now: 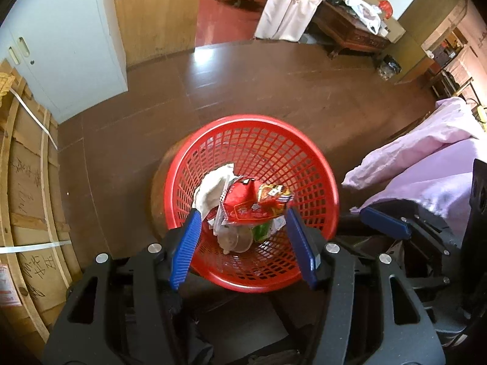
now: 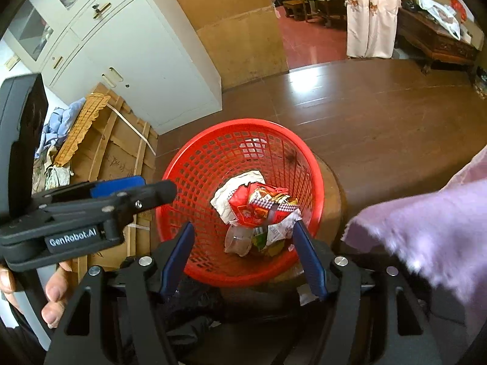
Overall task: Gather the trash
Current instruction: 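Move both open tools back over the table toward the cardboard sleeve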
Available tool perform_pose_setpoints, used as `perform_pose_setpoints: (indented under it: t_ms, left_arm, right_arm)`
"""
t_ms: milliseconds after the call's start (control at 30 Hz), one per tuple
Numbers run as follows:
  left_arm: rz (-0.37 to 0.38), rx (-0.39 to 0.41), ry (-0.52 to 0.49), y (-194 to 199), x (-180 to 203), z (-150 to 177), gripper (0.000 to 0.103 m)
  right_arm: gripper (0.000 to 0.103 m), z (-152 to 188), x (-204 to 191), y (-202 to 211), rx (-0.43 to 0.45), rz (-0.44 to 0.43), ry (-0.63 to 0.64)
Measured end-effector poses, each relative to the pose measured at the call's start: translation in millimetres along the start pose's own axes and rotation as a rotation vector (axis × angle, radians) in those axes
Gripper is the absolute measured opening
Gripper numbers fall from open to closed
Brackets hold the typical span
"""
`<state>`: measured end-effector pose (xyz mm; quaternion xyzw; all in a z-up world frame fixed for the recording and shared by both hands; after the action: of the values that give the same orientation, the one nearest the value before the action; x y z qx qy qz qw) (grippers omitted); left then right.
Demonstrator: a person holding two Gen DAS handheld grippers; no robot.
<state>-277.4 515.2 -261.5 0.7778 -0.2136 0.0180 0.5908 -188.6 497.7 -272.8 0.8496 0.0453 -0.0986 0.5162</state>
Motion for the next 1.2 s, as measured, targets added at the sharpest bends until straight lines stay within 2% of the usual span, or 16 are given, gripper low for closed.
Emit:
perform_pose_setpoints:
  t_ms: [300,433,567,700,900,1000,1200]
  left_arm:
    - [0.045,0.109,-0.012,61.9,15.8,0.4,0.065]
    - [0.075,0.173,-0.035,97.6,29.3,4.1,0.069]
    - [0.120,0.246,-0.064,133.5,49.7,8.4,0.074]
    - [0.160,0.324,-0.146,167.0,91.5,17.3,0.080]
    - [0.253,0.358,-0.358,195.2,187.2,56.9,0.088]
    - [0.298,0.367,-0.484,206.7,242.1,87.0,0.091]
    - [0.396,0.306,-0.706,214.6,350.6,156.7,0.095]
  right_arm:
    - [0.069,0.4,-17.1,48.1,0.050,0.048,0.048]
    - [0.071,-3.4,-28.7,92.3,0.128,0.083,0.078]
    - [0.075,1.4,-28.8,147.7,0.198,0.159,0.104]
    - [0.079,18.7,-13.7,202.9,0.250,0.245,0.077]
    - [0.088,81.6,46.7,293.0,0.306,0.402,-0.071]
    - [0.090,136.4,87.4,339.2,0.327,0.473,-0.201]
    - [0.090,235.4,155.6,415.1,0.374,0.608,-0.408]
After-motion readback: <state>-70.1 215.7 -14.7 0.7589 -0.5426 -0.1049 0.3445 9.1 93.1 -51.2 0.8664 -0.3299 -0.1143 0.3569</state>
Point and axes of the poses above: each gripper's, at about its wrist camera, not at the fingertips, and y roughly against the way its jaws point, x to its right, z to its underside, the point moved 9 cm from there along -y, roughly the way its jaws point, and after that the axes turned 11 degrees about y, right-handed, at the moved point
